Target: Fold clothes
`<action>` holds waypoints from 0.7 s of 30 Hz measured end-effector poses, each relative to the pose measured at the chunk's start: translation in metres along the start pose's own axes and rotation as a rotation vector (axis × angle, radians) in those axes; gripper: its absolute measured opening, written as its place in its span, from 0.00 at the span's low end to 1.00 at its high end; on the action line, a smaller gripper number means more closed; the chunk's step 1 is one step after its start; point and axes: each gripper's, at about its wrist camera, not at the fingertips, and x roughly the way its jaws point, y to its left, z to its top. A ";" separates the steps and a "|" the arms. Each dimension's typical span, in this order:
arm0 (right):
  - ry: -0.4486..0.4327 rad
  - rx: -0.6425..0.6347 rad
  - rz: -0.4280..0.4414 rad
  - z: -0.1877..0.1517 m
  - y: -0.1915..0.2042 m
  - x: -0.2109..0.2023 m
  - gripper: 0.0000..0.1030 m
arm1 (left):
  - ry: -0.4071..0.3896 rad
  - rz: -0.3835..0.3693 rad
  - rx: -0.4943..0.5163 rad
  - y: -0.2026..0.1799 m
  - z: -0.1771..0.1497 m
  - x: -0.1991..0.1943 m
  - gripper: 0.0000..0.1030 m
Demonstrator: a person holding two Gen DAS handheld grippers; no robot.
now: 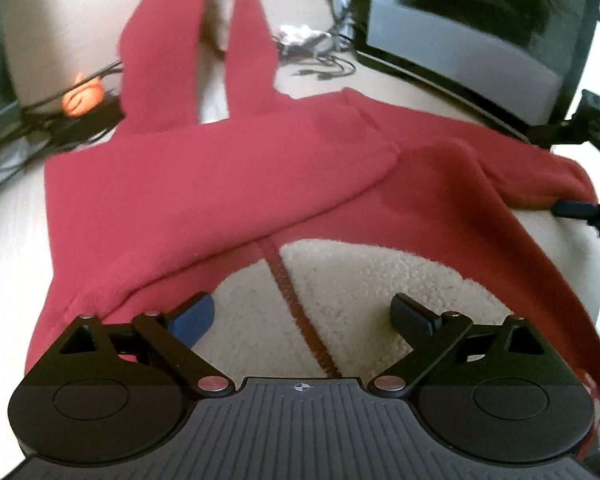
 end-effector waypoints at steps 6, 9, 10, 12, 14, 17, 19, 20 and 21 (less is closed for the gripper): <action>-0.076 -0.062 0.005 0.009 0.009 0.024 1.00 | -0.002 0.012 -0.033 0.008 -0.006 -0.010 0.95; -0.104 -0.104 0.020 0.013 0.020 0.028 1.00 | 0.008 0.023 -0.068 0.016 -0.006 -0.017 0.96; -0.117 -0.124 0.032 0.014 0.024 0.027 1.00 | 0.009 0.028 -0.087 0.020 -0.006 -0.020 0.96; -0.139 -0.166 0.066 0.015 0.037 0.027 1.00 | -0.001 0.038 -0.124 0.029 -0.008 -0.028 0.96; -0.149 -0.199 0.125 0.018 0.055 0.030 1.00 | -0.008 0.048 -0.155 0.037 -0.010 -0.034 0.96; -0.121 -0.281 0.293 0.012 0.101 0.037 1.00 | 0.008 0.066 -0.190 0.045 -0.017 -0.037 0.96; -0.066 -0.375 0.442 0.000 0.146 0.041 1.00 | 0.033 0.068 -0.194 0.046 -0.020 -0.037 0.96; 0.012 -0.454 0.541 -0.015 0.173 0.044 1.00 | 0.040 0.065 -0.190 0.047 -0.020 -0.037 0.96; 0.054 -0.508 0.575 -0.027 0.185 0.043 1.00 | 0.046 0.062 -0.182 0.046 -0.020 -0.037 0.96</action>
